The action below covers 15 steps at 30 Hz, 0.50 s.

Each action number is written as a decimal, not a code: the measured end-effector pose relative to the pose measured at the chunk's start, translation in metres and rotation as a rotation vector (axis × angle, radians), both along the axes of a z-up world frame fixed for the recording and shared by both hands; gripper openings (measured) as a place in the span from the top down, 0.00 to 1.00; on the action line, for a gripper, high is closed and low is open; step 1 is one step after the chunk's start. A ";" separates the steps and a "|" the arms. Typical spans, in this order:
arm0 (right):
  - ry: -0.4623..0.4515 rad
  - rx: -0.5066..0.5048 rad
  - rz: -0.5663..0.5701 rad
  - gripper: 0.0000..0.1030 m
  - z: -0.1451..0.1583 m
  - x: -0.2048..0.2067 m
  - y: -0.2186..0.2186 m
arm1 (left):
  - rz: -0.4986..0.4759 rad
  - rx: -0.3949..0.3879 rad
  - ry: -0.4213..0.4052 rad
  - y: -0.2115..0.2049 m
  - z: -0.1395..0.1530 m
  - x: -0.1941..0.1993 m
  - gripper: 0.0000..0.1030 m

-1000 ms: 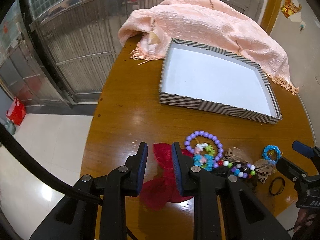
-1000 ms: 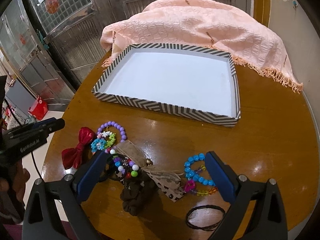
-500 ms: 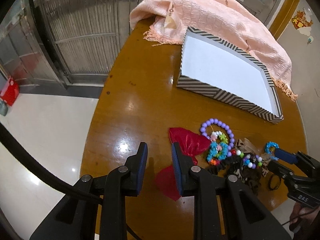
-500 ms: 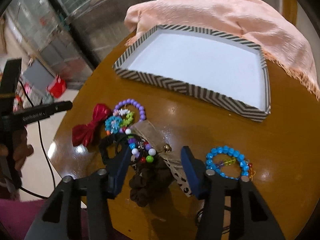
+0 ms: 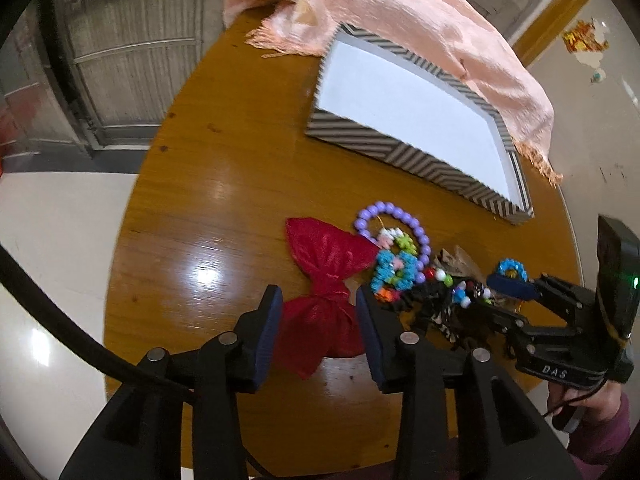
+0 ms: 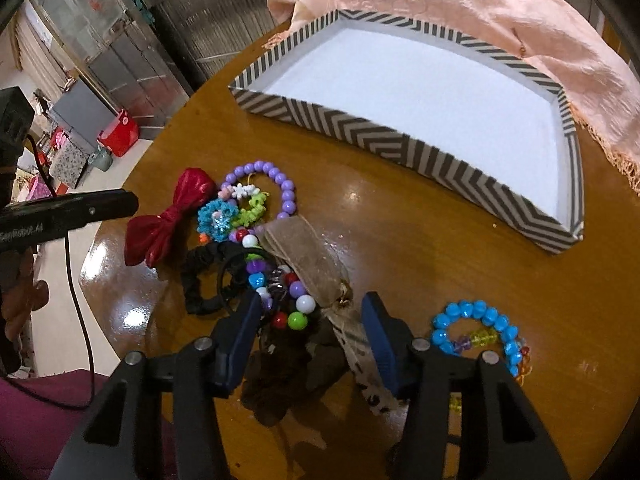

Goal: Organize jewelry
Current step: 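Grasp the red satin bow with the left tool while the right tool grasps the black scrunchie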

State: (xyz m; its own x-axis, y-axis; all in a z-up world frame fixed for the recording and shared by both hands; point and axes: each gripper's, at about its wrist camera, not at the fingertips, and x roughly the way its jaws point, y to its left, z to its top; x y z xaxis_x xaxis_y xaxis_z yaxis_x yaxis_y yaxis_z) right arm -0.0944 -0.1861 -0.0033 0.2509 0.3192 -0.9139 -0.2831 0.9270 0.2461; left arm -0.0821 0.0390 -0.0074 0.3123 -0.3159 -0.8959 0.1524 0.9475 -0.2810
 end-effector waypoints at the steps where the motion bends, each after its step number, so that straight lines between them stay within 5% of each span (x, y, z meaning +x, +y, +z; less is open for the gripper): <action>1: 0.004 0.004 0.000 0.47 -0.001 0.000 0.000 | -0.012 0.007 0.006 -0.004 -0.002 0.000 0.69; 11: 0.023 0.019 0.018 0.47 -0.009 0.000 0.004 | -0.041 0.100 0.043 -0.021 -0.024 0.004 0.69; 15: 0.039 0.020 0.020 0.47 -0.010 0.000 0.003 | -0.037 0.108 0.020 -0.020 -0.023 0.004 0.80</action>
State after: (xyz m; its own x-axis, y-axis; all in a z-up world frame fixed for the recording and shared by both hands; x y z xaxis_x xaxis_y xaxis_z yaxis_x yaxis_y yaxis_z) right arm -0.0948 -0.1826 -0.0131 0.2088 0.3423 -0.9161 -0.2913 0.9160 0.2759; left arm -0.0781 0.0188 -0.0308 0.2841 -0.2284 -0.9312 0.1831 0.9663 -0.1811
